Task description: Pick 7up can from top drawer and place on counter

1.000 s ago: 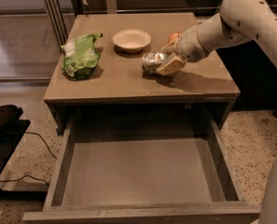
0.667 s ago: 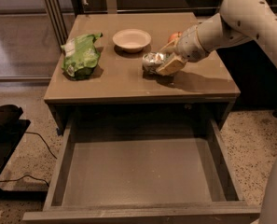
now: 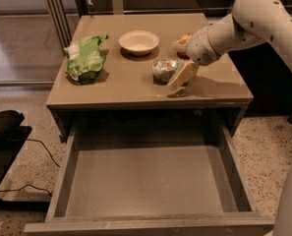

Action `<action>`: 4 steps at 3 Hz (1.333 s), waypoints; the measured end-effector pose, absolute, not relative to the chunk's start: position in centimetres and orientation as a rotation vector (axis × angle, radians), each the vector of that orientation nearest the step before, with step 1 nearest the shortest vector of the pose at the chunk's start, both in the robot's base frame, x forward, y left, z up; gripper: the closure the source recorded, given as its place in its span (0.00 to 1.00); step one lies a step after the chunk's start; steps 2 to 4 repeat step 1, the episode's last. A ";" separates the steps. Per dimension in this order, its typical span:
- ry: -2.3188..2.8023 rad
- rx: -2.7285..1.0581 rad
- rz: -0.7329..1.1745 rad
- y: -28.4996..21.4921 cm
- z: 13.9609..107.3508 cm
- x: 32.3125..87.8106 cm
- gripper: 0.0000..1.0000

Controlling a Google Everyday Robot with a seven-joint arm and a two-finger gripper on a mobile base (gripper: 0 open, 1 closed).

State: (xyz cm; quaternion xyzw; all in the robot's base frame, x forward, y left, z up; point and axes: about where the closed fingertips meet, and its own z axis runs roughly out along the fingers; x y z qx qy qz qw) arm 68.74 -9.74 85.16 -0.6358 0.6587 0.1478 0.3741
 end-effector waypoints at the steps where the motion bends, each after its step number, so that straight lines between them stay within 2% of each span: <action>1: 1.687 -1.628 0.378 -9.7 85.2 68.7 0.00; 4: 1.687 -1.628 0.378 -9.7 85.2 68.7 0.00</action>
Offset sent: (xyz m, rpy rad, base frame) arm 0.0000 0.0000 0.0000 0.0000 0.0000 0.0000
